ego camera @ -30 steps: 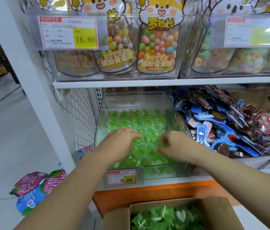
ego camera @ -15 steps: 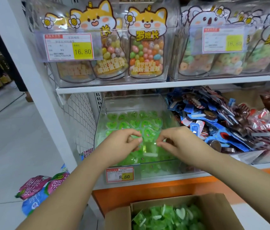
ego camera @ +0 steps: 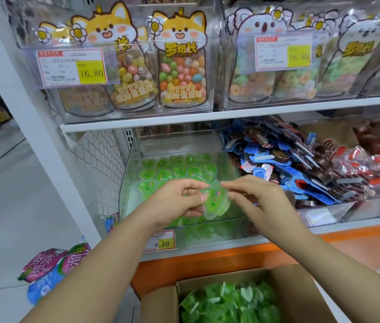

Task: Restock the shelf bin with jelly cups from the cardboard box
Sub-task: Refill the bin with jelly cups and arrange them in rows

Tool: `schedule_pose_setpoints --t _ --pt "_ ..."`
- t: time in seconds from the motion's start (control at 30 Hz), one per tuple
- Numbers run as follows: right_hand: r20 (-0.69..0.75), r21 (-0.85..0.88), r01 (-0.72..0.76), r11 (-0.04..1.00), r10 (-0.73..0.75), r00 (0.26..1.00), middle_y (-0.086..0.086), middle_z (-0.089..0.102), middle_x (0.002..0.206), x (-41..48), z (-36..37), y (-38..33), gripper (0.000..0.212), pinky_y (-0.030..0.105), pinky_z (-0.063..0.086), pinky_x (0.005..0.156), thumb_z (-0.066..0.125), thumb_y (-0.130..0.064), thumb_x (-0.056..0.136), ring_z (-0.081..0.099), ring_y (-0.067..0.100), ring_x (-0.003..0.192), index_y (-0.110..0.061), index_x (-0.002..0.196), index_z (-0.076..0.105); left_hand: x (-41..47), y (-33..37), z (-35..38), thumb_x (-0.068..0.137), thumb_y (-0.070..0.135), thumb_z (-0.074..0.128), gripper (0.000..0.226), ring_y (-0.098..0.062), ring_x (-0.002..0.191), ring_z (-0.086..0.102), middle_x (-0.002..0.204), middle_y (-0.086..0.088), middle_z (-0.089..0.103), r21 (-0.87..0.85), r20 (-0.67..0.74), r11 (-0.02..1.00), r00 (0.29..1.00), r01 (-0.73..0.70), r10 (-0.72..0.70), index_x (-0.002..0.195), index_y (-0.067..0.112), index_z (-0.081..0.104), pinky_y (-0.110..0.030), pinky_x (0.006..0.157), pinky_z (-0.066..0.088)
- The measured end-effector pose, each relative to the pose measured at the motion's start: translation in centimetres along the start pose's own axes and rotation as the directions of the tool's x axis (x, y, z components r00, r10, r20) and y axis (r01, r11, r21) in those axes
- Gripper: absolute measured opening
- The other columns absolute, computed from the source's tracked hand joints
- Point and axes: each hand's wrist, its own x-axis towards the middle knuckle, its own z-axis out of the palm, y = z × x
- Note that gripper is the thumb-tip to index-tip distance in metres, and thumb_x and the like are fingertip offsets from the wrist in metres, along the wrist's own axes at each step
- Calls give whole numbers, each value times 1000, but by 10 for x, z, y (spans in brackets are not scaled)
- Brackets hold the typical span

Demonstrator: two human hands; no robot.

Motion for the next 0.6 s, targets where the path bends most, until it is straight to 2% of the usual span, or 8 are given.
schedule_pose_setpoints --t 0.1,0.2,0.27,0.37,0.43,0.47,0.53,0.6 --pt "-57 160 -238 958 249 967 -14 67 99 -5 3 -6 27 4 42 73 63 -19 88 58 -7 90 -27 115 63 3 -3 9 90 1 57 15 -7 61 67 69 2 63 -88 -125 995 992 -38 27 97 15 58 -21 64 57" --pt "6 207 -327 922 333 943 -11 66 96 -6 8 -6 36 12 49 71 69 -15 83 61 -1 74 -24 117 61 6 -5 15 89 2 58 14 -9 65 68 69 2 64 -128 -186 989 981 -80 56 97 14 57 -20 63 56" --pt "21 281 -374 884 384 923 -6 65 86 -3 7 -6 33 18 53 69 66 -9 85 64 6 65 -22 115 61 5 -5 21 89 3 59 15 -9 66 68 72 1 62 -122 -214 986 973 -112 84 97 15 56 -20 64 56" --pt "26 465 -437 770 481 876 0 60 69 3 4 -3 24 12 50 58 63 -1 86 64 12 60 -21 101 62 5 -5 29 90 5 60 17 -10 70 68 81 0 59 0 -261 984 950 -176 170 98 19 57 -21 66 56" --pt "75 550 -467 692 516 853 1 59 62 6 3 -3 20 17 55 62 62 1 86 61 9 59 -12 101 64 7 -2 31 88 11 64 24 -10 72 66 92 2 55 212 -266 957 930 -199 253 106 25 57 -26 70 56" --pt "91 558 -476 680 520 849 0 60 60 7 4 -1 19 20 57 64 61 1 87 61 8 59 -9 102 65 7 0 30 86 18 67 33 -9 76 64 99 5 52 411 -243 891 919 -193 311 115 29 55 -28 74 54" --pt "98 557 -471 684 509 855 -1 62 58 9 4 0 17 23 58 67 59 2 87 62 7 60 -11 96 67 8 4 28 80 39 71 60 -4 92 55 116 11 42 774 -145 616 907 -144 395 134 32 45 -24 83 47" --pt "91 565 -462 684 505 858 -3 63 56 11 3 0 21 25 58 69 59 2 87 63 7 59 -17 89 67 6 8 27 76 55 68 76 -4 109 46 127 15 34 926 -78 364 892 -100 444 141 33 36 -25 89 43"
